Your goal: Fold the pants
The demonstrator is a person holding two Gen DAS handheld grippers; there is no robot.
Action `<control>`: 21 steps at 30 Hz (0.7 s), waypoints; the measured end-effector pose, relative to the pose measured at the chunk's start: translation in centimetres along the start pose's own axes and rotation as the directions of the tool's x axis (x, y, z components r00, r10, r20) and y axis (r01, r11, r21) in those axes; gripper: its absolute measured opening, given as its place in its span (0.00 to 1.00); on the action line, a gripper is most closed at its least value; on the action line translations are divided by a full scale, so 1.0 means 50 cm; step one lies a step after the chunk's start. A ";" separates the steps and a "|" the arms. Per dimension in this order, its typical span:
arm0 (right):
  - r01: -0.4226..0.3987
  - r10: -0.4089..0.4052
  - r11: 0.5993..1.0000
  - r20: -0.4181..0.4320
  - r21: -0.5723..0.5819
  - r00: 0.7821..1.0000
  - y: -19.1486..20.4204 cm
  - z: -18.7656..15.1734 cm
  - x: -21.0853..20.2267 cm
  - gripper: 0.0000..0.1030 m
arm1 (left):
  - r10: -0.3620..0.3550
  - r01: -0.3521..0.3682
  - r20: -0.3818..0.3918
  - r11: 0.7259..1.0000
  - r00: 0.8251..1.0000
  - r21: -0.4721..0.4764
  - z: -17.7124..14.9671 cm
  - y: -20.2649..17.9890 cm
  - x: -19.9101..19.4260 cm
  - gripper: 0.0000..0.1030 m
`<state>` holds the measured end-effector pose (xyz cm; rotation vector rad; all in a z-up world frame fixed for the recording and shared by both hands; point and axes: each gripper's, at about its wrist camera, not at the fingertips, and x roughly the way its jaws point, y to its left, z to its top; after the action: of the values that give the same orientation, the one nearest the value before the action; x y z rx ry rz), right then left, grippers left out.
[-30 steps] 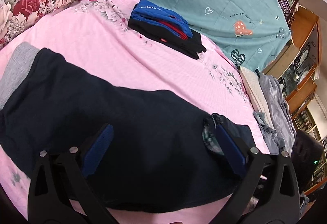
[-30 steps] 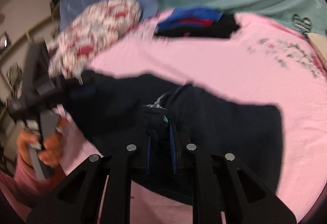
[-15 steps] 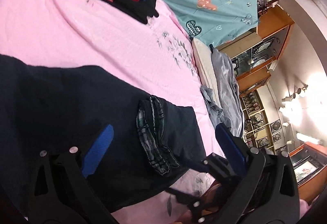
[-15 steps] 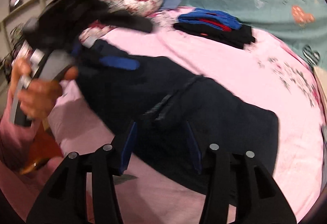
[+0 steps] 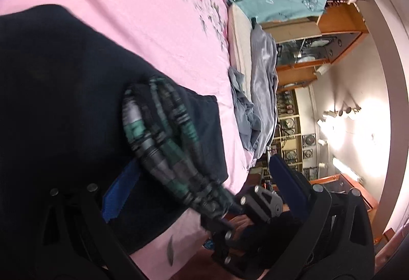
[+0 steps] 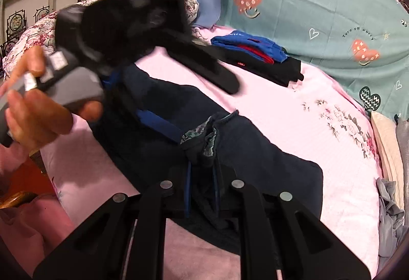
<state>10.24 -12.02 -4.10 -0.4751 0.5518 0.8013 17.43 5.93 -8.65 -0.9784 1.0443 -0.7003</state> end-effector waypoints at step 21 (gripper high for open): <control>-0.183 0.190 0.979 -0.083 0.094 0.978 0.013 0.028 0.031 0.41 | 0.310 -0.357 0.237 0.914 0.921 0.191 -0.010 0.004 -0.076 0.44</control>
<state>11.01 -9.98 -4.13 -0.3855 0.7208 0.9345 15.56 9.09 -7.47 -0.6310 0.8986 -0.4157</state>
